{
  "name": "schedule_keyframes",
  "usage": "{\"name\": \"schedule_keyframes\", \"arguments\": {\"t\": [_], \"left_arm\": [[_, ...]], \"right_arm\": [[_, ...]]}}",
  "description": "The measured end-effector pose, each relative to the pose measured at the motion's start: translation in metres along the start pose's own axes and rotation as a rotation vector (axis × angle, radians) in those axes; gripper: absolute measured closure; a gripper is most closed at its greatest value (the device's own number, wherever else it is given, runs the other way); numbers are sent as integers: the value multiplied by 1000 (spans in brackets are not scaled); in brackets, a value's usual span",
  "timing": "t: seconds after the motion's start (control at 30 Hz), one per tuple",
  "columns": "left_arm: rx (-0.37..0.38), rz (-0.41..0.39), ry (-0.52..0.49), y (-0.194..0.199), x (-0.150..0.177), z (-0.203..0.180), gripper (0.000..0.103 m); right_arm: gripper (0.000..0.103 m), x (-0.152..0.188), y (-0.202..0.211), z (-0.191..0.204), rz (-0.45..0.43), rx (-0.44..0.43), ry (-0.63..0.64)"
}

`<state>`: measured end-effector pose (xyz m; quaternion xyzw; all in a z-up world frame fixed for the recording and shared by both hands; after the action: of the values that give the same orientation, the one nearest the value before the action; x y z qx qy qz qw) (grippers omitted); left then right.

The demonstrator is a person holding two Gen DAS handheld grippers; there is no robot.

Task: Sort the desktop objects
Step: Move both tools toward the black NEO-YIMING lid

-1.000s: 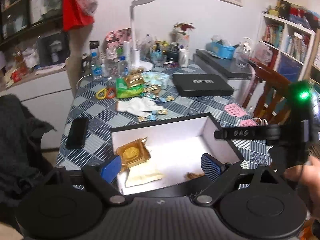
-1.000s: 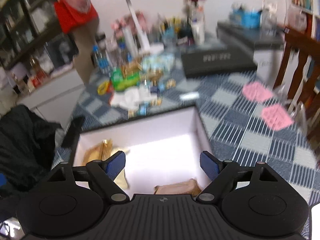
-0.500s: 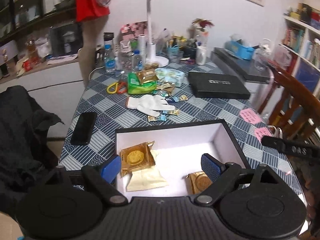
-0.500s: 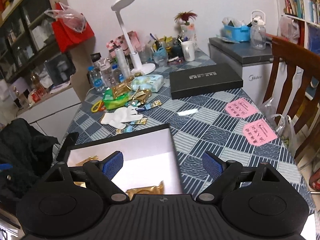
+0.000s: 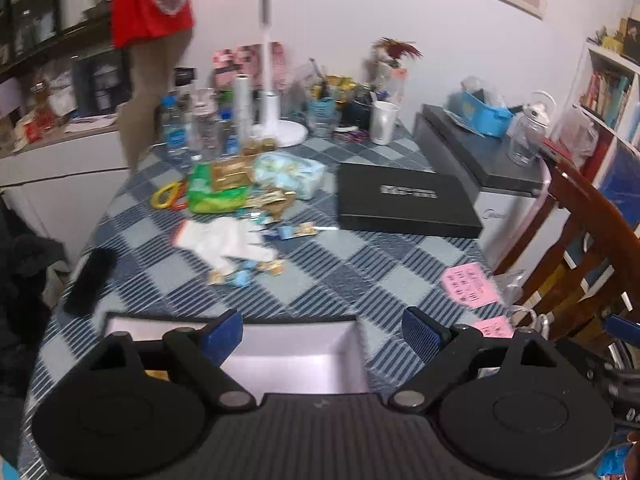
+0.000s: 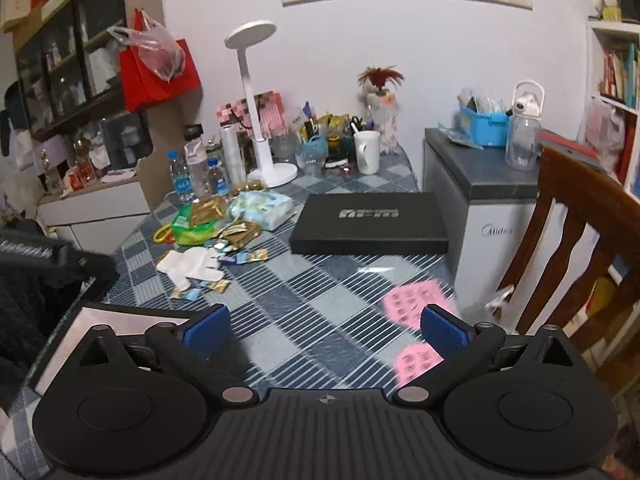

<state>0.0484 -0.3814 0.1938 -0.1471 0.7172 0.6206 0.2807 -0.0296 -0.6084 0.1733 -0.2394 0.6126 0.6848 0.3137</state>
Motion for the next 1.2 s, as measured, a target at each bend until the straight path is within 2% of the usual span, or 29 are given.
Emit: {"name": "schedule_keyframes", "arguments": {"t": [0.2,0.33,0.4,0.57,0.67,0.77,0.97,1.2], "left_arm": [[16,4,-1,-30,-31,-56,0],[-7,9,-39,-52,-49,-81,0],[-16,10,-51,-62,-62,-89,0],[-34,-23,-63,-95,-102,-94,0],[-37,-48,-80,-124,-127,-95,0],[-40,-20,-85,-159,-144,-94,0],[-11,33,-63,-230,-160,-86,0],[-85,40,-100,-294,-171,-80,0]], "right_arm": [[0,-20,-15,-48,-41,-57,35],[0,-35,-34,-67,-49,-115,41],[0,-45,-46,-75,-61,-116,29],[0,-70,-81,-96,-51,-76,13],[0,-82,-111,-110,-6,-69,-10],[0,-92,-144,-124,27,-59,-40],[0,-103,-206,-141,43,-19,-49],[0,-103,-274,-153,74,-38,-72]]}}
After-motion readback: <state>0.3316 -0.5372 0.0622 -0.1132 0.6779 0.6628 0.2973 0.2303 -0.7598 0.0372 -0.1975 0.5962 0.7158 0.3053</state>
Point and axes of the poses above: each gripper's, at about its wrist camera, not at the fingertips, and y roughly against the way its jaws point, z to its left, x to its underside, the point moved 8 cm from there along -y, roughly the way its jaws point, and after that the axes turned 8 degrees about z, right-handed, at the moved point
